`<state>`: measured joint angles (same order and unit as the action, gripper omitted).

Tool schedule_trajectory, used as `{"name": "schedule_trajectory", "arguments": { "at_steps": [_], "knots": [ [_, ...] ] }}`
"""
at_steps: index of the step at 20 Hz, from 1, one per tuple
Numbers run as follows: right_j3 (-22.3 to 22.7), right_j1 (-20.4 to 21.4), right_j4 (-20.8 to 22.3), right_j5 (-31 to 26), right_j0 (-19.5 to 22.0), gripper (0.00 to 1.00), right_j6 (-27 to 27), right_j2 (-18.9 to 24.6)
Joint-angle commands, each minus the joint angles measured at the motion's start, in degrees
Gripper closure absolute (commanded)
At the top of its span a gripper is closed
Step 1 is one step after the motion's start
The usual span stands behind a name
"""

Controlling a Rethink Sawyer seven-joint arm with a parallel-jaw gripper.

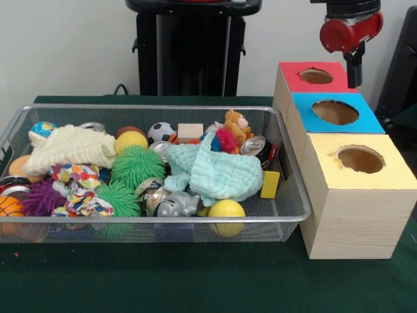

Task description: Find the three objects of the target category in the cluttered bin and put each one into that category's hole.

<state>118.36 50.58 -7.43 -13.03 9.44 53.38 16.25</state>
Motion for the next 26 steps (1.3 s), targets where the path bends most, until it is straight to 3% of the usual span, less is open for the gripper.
{"name": "schedule_trajectory", "arguments": {
  "at_steps": [1,12,26],
  "knots": [
    [-7.69,0.34,-1.67,-9.66,0.62,1.0,11.72,-1.45],
    [-14.66,-1.2,0.85,-17.91,2.87,1.0,7.48,-0.17],
    [-21.19,-4.91,5.34,-25.45,12.51,1.0,-2.85,5.43]
  ]
}}
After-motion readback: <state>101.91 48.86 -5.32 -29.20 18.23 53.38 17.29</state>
